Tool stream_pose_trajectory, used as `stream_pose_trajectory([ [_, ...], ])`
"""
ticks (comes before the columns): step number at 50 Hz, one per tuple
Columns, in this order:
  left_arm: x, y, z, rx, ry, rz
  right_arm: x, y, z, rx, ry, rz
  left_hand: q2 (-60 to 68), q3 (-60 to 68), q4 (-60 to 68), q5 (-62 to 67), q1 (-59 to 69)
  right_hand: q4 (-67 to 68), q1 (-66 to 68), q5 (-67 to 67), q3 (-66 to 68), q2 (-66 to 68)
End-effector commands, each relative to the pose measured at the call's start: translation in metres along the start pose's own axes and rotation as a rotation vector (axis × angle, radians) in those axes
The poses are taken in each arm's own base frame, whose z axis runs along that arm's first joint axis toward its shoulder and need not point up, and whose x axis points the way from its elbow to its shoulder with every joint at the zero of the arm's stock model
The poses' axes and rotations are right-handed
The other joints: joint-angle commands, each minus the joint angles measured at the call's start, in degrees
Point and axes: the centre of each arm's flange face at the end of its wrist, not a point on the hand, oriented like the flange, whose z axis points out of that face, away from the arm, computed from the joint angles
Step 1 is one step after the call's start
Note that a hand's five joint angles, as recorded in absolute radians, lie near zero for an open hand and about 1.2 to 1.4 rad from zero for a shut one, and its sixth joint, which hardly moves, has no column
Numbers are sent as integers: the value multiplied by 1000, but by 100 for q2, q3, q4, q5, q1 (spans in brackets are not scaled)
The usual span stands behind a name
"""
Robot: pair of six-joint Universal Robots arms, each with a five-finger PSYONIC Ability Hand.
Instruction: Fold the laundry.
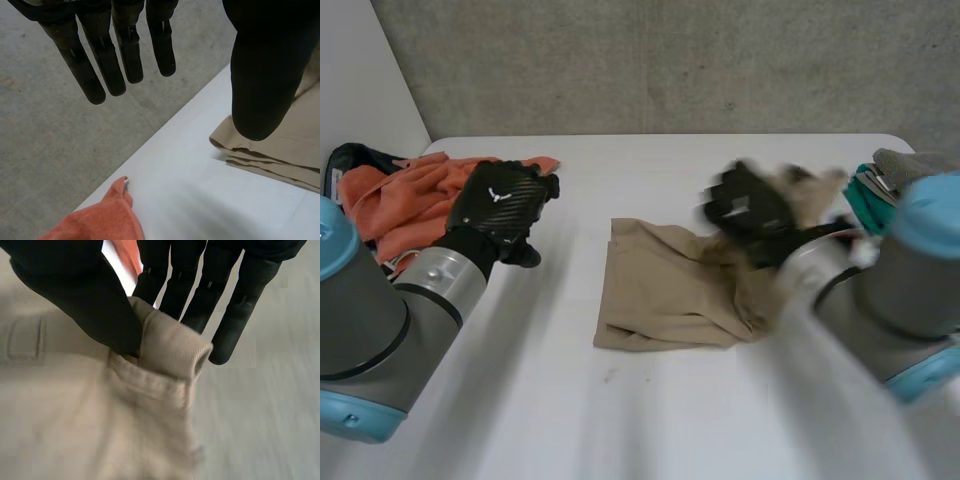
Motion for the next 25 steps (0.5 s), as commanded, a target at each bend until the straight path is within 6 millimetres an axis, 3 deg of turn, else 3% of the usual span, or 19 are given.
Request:
stream_pose_trajectory([
  [1,-4,-1,0,4,-13,-30,-105,-64,-6,384,-286,-105,137,79,187,234,230,1140,1595,1262,1156,1266],
  [3,-5,-2,1,11,-16,-43,-123,-68,-10,436,-333,-154,137,79,186,234,230,1140,1595,1262,1156,1266],
  [4,-5,-3,2,15,-17,-47,-124,-67,-9,436,-333,-169,137,79,186,234,230,246,701,368,262,372],
  [7,-9,-8,6,39,-27,-62,-122,-67,-8,413,-317,-175,137,79,186,234,230,-4910,-4455,-4788,-4894,-4784],
  [10,-14,-18,11,74,-39,-75,-115,-64,-7,362,-303,-105,153,96,203,251,247,-5396,-4941,-5274,-5380,-5270],
  [14,-22,-40,25,151,-54,-123,-61,-59,-3,274,-203,223,153,96,203,251,247,-5860,-5405,-5738,-5844,-5734],
  [15,-22,-45,32,171,-51,-153,-41,-57,-5,248,-167,402,153,96,203,251,247,-5860,-5405,-5738,-5844,-5734],
  [18,-19,-51,43,196,-31,-203,-7,-48,-8,203,-88,721,153,96,203,251,247,-5860,-5405,-5738,-5844,-5734],
  [21,-3,-60,57,226,23,-271,15,-34,-9,161,-17,887,153,96,203,251,247,-5860,-5405,-5738,-5844,-5734],
  [22,3,-61,60,228,40,-286,27,-21,-12,114,31,946,153,96,203,251,247,-5860,-5405,-5738,-5844,-5734],
  [25,31,-57,67,191,109,-321,39,-6,-17,36,75,974,187,129,237,285,280,-5860,-5405,-5738,-5844,-5734],
])
